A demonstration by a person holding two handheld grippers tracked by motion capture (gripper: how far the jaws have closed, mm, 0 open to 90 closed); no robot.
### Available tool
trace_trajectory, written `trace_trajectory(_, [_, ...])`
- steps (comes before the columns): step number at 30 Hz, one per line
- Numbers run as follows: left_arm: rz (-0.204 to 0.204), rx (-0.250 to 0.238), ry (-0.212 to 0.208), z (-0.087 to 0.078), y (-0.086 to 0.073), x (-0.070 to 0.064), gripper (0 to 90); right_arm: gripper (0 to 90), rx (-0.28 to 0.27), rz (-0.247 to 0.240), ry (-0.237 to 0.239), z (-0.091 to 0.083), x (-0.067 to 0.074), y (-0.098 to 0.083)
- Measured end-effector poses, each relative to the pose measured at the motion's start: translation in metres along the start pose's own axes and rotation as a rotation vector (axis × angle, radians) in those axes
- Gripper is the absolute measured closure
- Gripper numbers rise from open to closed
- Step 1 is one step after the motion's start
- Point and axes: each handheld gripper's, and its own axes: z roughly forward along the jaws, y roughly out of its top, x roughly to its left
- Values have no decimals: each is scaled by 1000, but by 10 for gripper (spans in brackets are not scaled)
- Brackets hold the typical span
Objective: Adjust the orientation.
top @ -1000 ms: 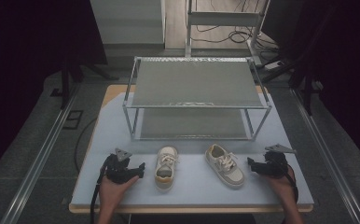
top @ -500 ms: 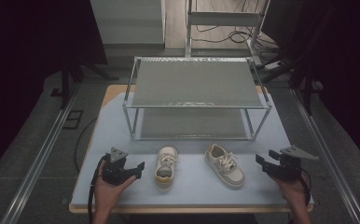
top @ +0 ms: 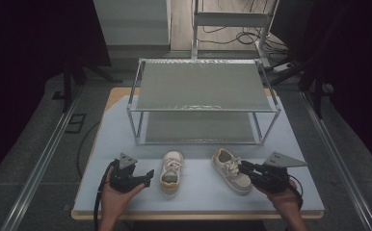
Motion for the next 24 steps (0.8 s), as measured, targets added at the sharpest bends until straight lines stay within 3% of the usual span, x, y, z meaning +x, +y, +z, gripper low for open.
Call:
trace_trajectory(6, [-11, 6, -4, 1, -2, 3, 216, 861, 39, -31, 73, 29, 17, 3])
trace_trajectory(16, [-3, 4, -7, -2, -1, 2, 216, 878, 77, -92, 177, 73, 54, 10])
trace_trajectory(24, [-6, 7, -6, -2, -2, 3, 218, 879, 144, -142, 210, 107, 79, 5])
